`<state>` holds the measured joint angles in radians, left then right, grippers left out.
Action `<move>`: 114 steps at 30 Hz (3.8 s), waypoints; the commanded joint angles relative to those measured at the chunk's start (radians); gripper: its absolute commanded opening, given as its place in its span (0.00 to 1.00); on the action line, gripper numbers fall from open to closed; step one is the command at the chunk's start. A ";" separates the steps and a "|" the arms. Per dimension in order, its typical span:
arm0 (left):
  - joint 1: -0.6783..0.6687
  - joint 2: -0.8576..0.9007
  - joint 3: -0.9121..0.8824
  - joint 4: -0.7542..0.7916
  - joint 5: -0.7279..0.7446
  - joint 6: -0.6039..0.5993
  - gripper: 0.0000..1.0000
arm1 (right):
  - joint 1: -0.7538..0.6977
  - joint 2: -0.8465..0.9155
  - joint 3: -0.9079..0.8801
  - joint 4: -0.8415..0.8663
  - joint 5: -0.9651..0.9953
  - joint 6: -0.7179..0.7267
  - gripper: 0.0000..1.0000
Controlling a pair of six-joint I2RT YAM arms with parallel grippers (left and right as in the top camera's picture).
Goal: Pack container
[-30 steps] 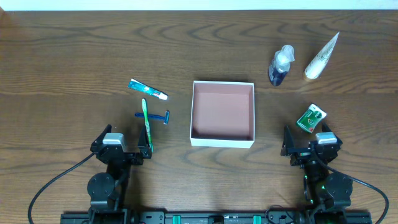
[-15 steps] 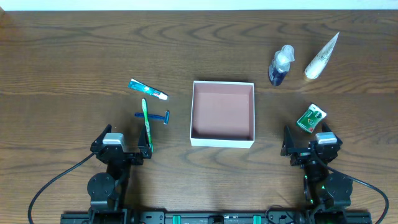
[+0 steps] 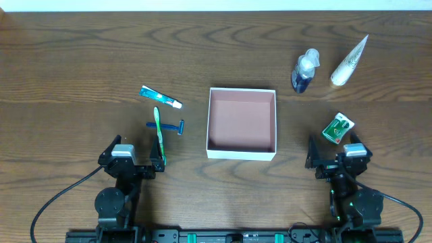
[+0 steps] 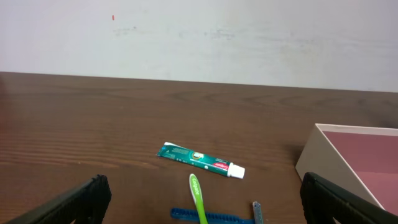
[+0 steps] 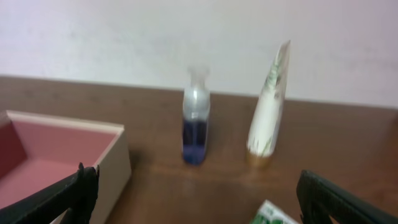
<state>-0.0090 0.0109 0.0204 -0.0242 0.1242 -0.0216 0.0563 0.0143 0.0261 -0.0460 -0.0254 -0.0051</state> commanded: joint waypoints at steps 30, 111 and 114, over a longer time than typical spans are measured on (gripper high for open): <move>0.004 -0.005 -0.016 -0.035 0.014 0.014 0.98 | -0.005 1.088 1.497 -0.951 -0.425 -0.111 0.99; 0.004 -0.005 -0.016 -0.035 0.014 0.014 0.98 | -0.239 2.012 1.891 -0.938 -0.034 0.297 0.01; 0.004 -0.005 -0.016 -0.035 0.014 0.014 0.98 | -0.239 2.008 1.891 -0.944 -0.034 0.296 0.01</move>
<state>-0.0082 0.0109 0.0216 -0.0261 0.1242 -0.0212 -0.1921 2.0220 1.9049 -0.9821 -0.0444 0.2848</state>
